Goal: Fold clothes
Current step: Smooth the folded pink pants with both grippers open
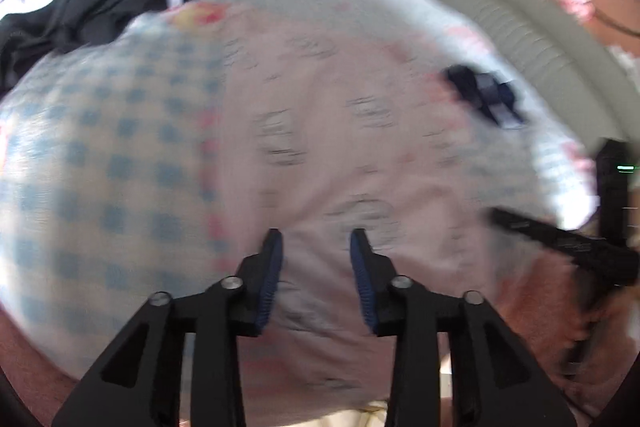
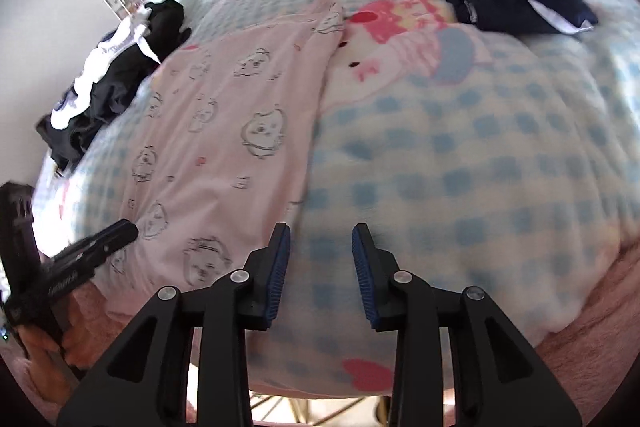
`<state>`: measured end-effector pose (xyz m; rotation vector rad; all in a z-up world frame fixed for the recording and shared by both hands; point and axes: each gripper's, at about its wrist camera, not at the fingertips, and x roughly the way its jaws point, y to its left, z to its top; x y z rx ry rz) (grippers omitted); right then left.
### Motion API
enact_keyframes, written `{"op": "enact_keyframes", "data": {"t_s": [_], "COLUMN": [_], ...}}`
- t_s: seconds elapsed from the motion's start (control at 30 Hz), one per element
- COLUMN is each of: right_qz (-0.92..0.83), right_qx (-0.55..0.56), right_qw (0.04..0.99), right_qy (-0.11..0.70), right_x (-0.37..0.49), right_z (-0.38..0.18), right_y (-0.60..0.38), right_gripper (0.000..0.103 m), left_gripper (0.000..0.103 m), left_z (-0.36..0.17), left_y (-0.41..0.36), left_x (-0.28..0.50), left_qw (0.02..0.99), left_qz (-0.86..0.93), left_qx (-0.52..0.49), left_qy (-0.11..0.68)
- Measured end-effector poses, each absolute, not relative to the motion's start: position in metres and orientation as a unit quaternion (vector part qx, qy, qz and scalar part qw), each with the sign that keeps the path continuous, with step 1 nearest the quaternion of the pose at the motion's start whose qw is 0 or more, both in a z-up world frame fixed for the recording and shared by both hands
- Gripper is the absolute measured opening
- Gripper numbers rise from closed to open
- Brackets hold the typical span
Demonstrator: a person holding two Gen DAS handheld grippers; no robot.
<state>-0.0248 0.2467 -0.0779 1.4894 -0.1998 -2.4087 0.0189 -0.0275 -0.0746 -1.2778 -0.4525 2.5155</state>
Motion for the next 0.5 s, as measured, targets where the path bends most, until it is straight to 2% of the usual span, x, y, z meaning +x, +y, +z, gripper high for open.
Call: {"op": "enact_keyframes", "data": {"t_s": [0.13,0.33,0.5], "right_qz": [-0.831,-0.844,-0.841], "right_qx": [0.534,0.523,0.511], "right_qw": [0.154,0.111,0.167], "right_qy": [-0.032,-0.053,-0.063], "right_x": [-0.031,-0.030,-0.021], "right_z": [-0.092,-0.086,-0.082], "right_y": [0.227,0.252,0.234], "right_gripper": [0.032,0.029,0.031], "left_gripper": [0.041,0.041,0.042], "left_z": [-0.077,-0.088,-0.092], "left_y": [-0.022,-0.026,-0.026], "left_x": [0.019,0.018,0.025], "left_qw": [0.155,0.151,0.152], "left_qz": [0.870,0.869,0.869], "left_qx": [-0.442,-0.444,-0.444], "left_qy": [-0.152,-0.159,-0.157]}}
